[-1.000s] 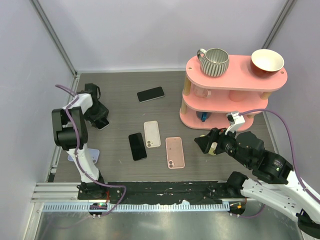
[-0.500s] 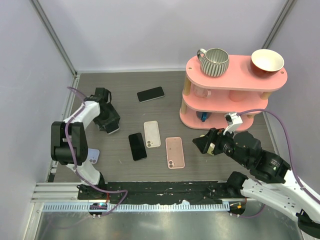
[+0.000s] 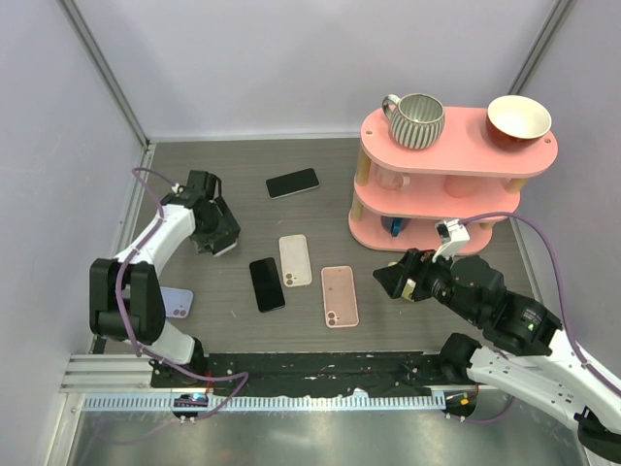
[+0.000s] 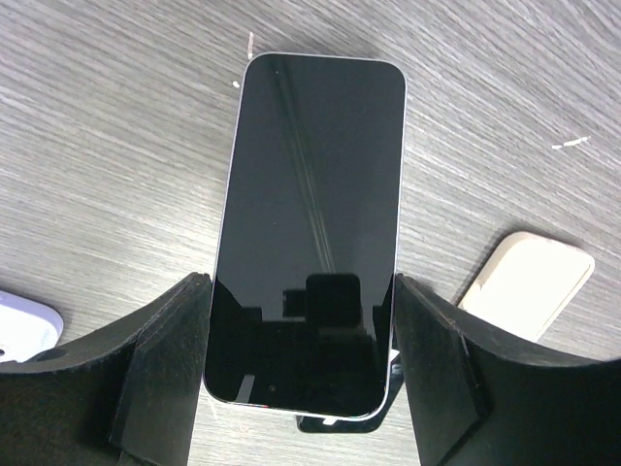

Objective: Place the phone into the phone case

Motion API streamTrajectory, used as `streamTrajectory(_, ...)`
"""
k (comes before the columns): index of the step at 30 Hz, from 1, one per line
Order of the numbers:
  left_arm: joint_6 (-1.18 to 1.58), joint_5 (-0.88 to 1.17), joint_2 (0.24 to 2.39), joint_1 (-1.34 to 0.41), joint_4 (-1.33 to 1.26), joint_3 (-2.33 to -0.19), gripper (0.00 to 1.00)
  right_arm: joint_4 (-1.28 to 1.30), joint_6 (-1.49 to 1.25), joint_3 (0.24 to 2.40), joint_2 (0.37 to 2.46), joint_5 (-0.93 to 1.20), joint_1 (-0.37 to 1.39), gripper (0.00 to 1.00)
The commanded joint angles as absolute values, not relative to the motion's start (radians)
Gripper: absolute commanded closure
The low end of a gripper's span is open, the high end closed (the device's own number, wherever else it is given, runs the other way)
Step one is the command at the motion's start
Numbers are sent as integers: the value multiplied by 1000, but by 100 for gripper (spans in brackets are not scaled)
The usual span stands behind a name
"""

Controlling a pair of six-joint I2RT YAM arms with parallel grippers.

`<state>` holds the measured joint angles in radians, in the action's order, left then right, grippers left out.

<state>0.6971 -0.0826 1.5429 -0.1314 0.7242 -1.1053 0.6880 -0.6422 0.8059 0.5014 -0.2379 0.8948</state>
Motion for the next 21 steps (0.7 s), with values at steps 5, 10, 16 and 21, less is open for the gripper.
streamTrajectory(5, 689, -71, 1425, -170, 719, -1059, 80, 617, -673, 784, 526, -239, 899, 17)
streamTrajectory(10, 712, -8, 1393, -182, 703, -993, 81, 540, -787, 736, 580, -175, 899, 19)
streamTrajectory(16, 739, 57, 1321, -186, 660, -873, 81, 339, -1015, 678, 755, -78, 902, 25)
streamTrajectory(21, 753, 93, 1289, -186, 631, -802, 81, 143, -1089, 678, 912, -106, 936, 25)
